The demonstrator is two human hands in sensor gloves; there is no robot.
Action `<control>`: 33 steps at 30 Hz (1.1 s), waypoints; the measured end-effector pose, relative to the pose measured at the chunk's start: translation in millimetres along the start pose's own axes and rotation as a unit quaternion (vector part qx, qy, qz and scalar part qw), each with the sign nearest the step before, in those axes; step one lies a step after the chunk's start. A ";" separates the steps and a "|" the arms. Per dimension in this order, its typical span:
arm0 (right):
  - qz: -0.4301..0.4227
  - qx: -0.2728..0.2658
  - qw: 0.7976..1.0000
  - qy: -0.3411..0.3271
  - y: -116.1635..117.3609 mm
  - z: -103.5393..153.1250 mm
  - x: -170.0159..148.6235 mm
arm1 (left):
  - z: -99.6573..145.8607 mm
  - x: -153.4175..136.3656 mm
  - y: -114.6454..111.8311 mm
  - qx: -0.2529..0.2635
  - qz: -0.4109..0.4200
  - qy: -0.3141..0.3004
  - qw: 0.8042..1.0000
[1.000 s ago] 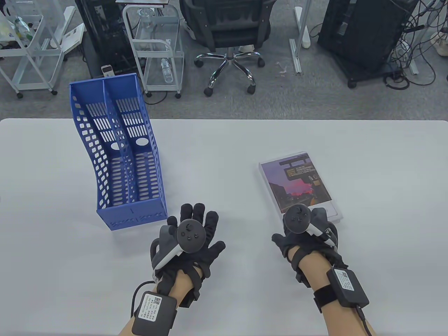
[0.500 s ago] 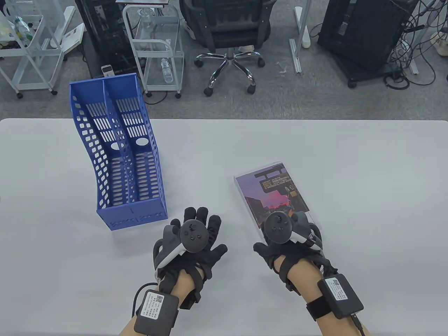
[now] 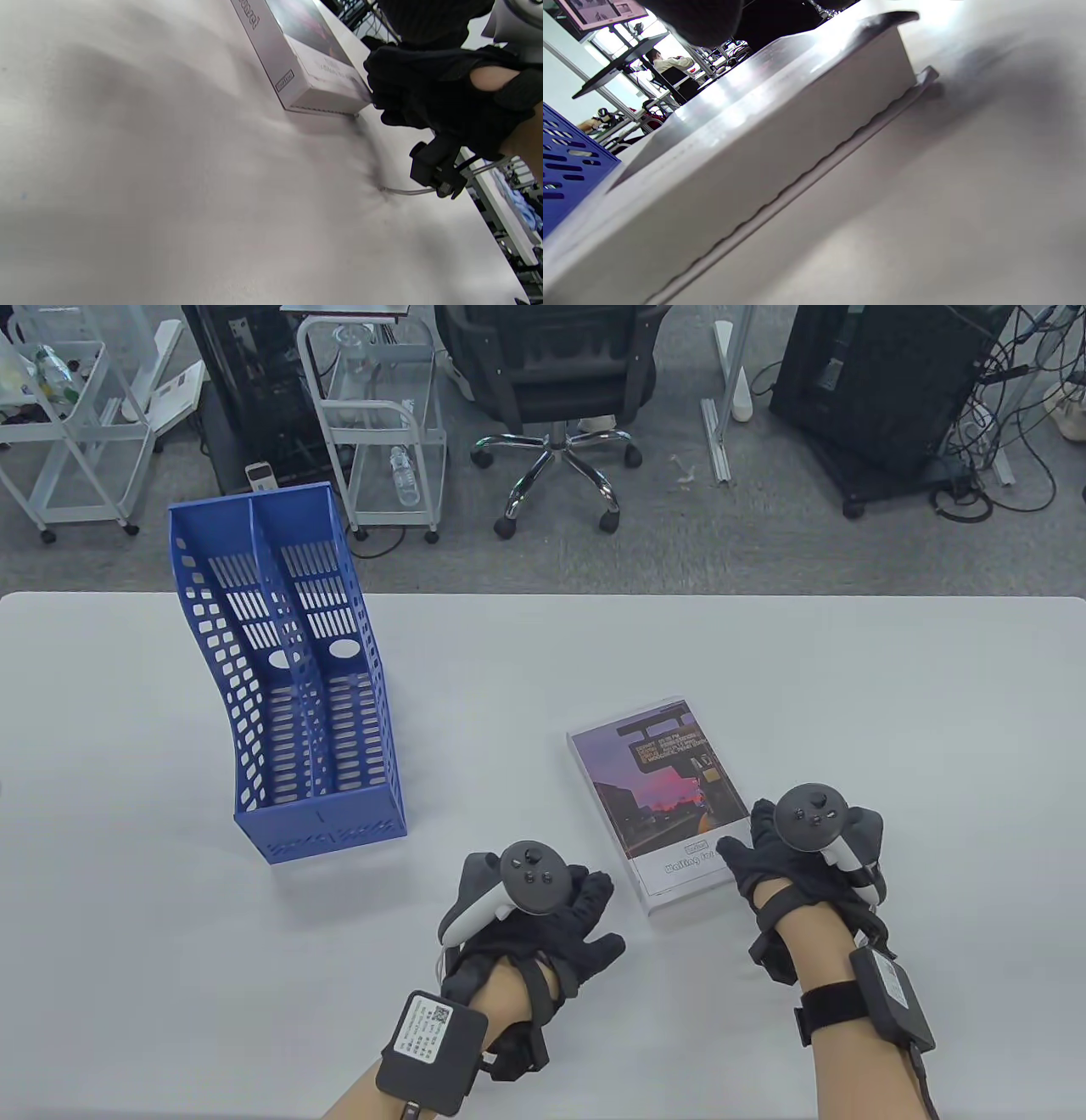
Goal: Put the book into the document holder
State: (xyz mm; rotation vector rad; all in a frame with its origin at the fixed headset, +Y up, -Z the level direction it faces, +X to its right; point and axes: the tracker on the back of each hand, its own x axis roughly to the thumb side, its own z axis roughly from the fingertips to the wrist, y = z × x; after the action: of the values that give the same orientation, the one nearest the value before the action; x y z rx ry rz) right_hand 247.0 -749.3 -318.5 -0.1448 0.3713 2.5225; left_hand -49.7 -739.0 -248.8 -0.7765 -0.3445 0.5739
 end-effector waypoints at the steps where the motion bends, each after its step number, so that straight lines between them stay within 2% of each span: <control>1: -0.005 0.004 1.000 -0.006 -0.2 0.7 1.4 | -2.9 2.5 -2.0 -0.017 0.003 0.003 1.000; 3: -0.004 0.012 1.000 -0.012 0.5 1.9 5.8 | -9.5 5.2 -4.7 -0.030 0.031 0.007 0.999; 7: 0.020 0.040 0.999 -0.017 7.0 5.0 16.6 | -24.9 4.6 -9.6 -0.006 0.052 0.018 0.998; 10: 0.025 0.069 0.997 -0.035 13.2 10.3 28.7 | -33.7 -7.0 -15.6 0.004 0.042 0.028 0.999; 13: 0.040 0.091 0.994 -0.046 19.4 14.7 39.5 | -32.3 -17.0 -13.6 0.012 0.057 0.036 0.998; 22: 0.058 0.096 0.992 -0.062 25.7 19.7 50.5 | -31.5 -36.0 -4.7 0.047 0.085 0.052 0.994; 33: 0.038 0.100 0.992 -0.062 26.1 19.2 49.6 | -32.1 -35.1 -6.8 0.043 0.112 0.038 0.992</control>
State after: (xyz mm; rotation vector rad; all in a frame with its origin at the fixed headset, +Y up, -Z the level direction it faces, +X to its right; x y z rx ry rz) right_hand 190.9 -737.9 -303.2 0.1048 0.5849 2.5347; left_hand -59.5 -781.8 -268.2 -0.7558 -0.1619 0.7625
